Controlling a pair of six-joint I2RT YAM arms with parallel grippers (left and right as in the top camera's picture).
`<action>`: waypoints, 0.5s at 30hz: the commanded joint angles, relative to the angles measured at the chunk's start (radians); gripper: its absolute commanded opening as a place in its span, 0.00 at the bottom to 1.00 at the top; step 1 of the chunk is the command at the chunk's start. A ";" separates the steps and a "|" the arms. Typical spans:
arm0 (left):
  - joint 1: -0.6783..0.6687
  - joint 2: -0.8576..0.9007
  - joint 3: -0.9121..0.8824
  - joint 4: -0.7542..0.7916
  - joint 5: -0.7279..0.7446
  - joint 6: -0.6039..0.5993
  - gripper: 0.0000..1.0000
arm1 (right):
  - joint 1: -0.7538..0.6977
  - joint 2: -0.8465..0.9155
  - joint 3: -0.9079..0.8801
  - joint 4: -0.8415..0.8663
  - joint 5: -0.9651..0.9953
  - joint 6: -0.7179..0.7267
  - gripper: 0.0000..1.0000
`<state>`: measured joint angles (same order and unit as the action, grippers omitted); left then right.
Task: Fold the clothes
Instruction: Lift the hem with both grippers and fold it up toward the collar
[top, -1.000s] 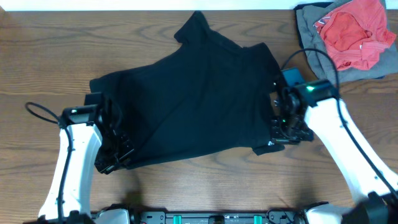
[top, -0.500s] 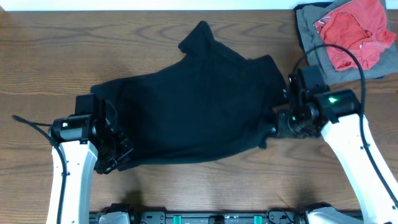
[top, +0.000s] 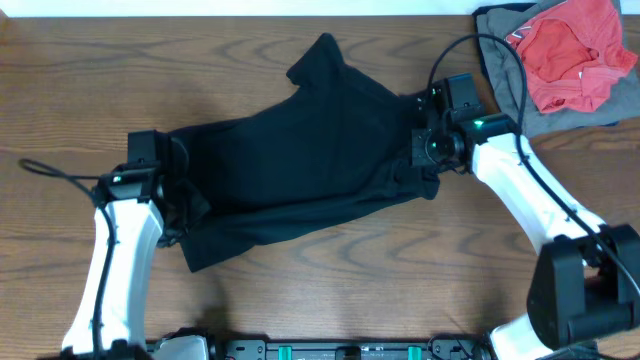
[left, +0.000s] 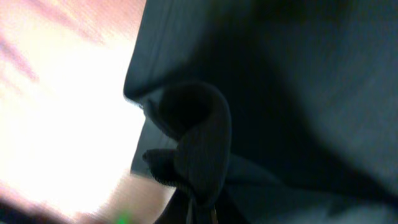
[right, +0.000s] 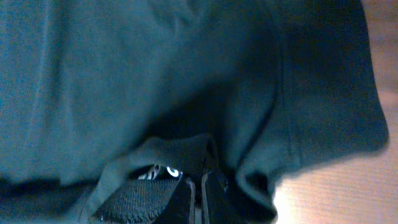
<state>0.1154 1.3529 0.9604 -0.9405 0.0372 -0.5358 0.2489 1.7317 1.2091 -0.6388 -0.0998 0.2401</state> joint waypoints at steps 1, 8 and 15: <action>-0.003 0.064 -0.007 0.052 -0.050 -0.027 0.06 | -0.006 0.029 0.008 0.049 -0.019 -0.034 0.01; -0.002 0.225 -0.007 0.179 -0.091 -0.027 0.06 | -0.006 0.047 0.008 0.164 -0.031 -0.080 0.01; 0.016 0.293 -0.006 0.274 -0.106 -0.023 0.06 | -0.006 0.066 0.008 0.230 -0.016 -0.101 0.01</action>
<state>0.1184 1.6409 0.9592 -0.6758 -0.0311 -0.5507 0.2489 1.7748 1.2087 -0.4191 -0.1230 0.1669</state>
